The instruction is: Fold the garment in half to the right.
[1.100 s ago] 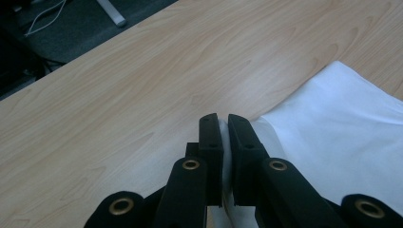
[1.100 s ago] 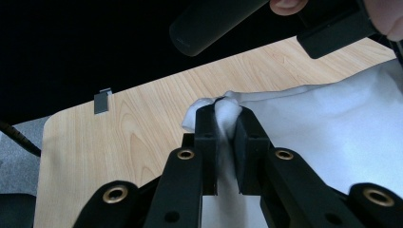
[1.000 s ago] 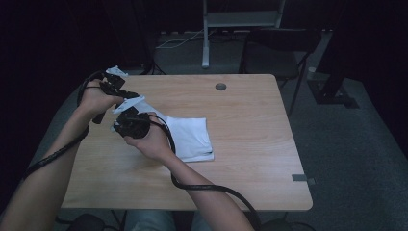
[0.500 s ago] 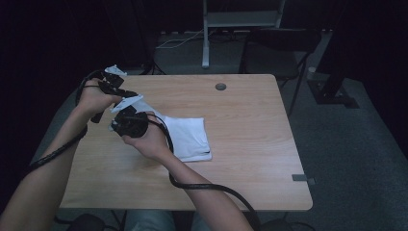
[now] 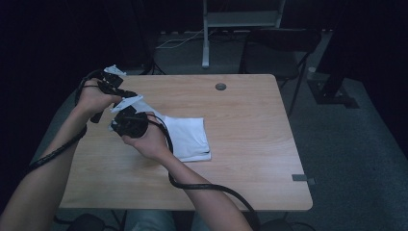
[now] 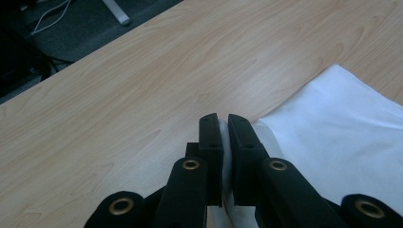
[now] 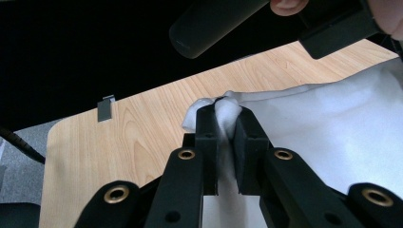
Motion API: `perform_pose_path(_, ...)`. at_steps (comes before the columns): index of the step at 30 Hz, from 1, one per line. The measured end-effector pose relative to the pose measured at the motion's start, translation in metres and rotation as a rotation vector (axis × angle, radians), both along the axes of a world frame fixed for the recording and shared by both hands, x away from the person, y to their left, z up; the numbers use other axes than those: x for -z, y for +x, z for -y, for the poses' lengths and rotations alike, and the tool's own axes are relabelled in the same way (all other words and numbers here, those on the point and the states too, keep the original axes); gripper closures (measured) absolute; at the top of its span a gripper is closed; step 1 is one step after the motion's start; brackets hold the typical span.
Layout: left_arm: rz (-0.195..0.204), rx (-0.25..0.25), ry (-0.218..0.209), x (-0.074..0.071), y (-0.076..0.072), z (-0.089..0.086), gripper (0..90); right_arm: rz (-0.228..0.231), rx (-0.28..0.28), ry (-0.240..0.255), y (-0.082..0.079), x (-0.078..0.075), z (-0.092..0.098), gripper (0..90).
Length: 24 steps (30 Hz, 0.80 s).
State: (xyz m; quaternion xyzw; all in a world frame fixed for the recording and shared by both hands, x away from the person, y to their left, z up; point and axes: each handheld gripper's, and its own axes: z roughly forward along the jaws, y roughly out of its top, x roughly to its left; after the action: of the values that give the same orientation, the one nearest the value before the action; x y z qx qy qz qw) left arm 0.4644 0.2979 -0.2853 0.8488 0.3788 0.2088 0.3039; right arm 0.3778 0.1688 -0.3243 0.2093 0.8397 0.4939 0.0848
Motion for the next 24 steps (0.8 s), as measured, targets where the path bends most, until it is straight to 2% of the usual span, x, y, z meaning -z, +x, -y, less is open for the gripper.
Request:
perform_pose_path(7,-0.001,0.000,-0.006,0.001,0.000,0.001,85.6,0.005,0.001,0.005,-0.002,0.000,0.003,82.7)
perform_pose_path(24,0.003,0.020,-0.014,0.000,0.001,0.018,85.5,0.020,0.020,0.015,-0.004,-0.002,0.024,82.6)
